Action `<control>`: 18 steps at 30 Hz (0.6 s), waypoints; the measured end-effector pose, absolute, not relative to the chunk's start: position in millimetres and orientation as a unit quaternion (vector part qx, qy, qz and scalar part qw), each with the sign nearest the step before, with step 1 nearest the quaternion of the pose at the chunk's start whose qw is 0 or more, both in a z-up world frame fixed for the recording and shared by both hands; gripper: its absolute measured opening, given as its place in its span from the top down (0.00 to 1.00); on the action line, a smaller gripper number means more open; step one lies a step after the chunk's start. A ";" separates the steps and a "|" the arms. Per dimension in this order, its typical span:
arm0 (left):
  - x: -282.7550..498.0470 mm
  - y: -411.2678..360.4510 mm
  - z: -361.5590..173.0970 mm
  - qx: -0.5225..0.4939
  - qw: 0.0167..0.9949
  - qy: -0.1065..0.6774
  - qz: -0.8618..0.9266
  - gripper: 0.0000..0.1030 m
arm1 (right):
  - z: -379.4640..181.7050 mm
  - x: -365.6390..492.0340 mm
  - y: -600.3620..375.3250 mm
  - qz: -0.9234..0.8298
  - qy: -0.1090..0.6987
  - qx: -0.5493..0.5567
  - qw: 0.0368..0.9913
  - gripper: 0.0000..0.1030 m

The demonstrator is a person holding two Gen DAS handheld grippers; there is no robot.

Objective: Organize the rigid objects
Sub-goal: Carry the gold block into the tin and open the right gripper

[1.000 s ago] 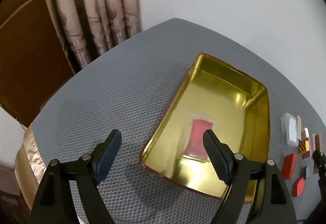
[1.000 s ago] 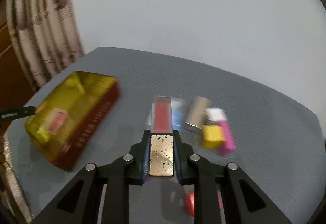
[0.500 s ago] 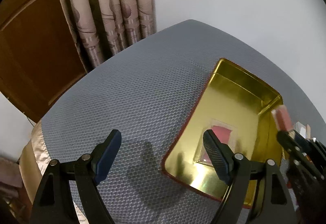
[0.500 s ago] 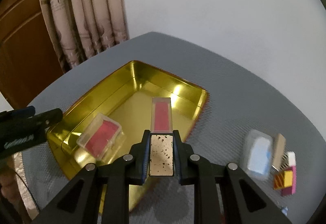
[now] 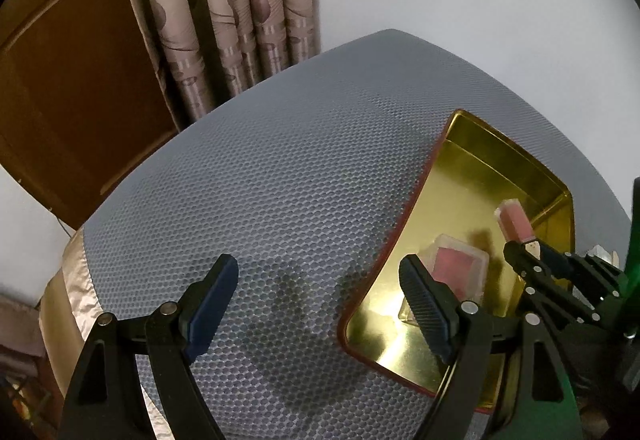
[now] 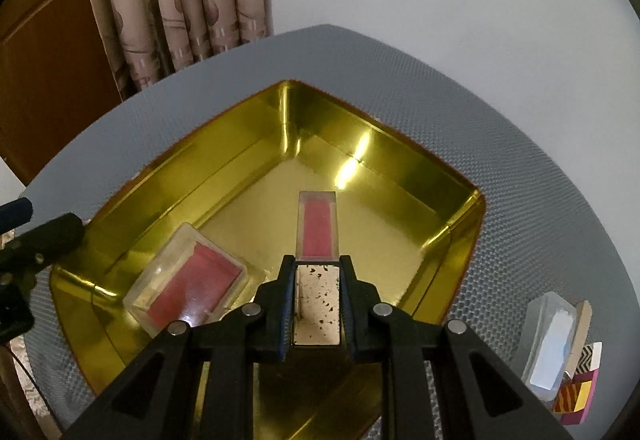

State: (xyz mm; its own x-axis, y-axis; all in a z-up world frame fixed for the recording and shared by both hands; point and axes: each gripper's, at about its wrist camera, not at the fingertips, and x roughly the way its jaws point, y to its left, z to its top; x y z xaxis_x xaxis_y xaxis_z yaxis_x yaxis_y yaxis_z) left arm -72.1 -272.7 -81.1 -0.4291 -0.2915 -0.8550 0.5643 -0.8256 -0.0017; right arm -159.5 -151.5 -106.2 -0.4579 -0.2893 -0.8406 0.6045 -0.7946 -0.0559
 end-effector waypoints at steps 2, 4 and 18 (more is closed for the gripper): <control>-68.9 -274.7 -81.4 0.467 0.258 0.148 -0.833 0.23 | -111.6 -161.3 -152.8 -0.833 0.179 0.451 0.265 0.80; -68.2 -275.6 -81.8 0.468 0.256 0.147 -0.833 0.22 | -114.6 -160.9 -152.7 -0.830 0.178 0.456 0.268 0.80; -68.1 -272.6 -80.1 0.467 0.255 0.143 -0.835 0.22 | -114.5 -161.1 -161.9 -0.834 0.184 0.449 0.263 0.74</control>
State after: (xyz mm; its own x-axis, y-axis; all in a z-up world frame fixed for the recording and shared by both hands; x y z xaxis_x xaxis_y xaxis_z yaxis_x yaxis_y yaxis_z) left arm -68.1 -272.6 -80.1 -0.4347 -0.2925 -0.8518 0.5586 -0.8295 -0.0002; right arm -161.1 -161.9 -114.5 -0.4579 -0.2735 -0.8459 0.6041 -0.7938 -0.0703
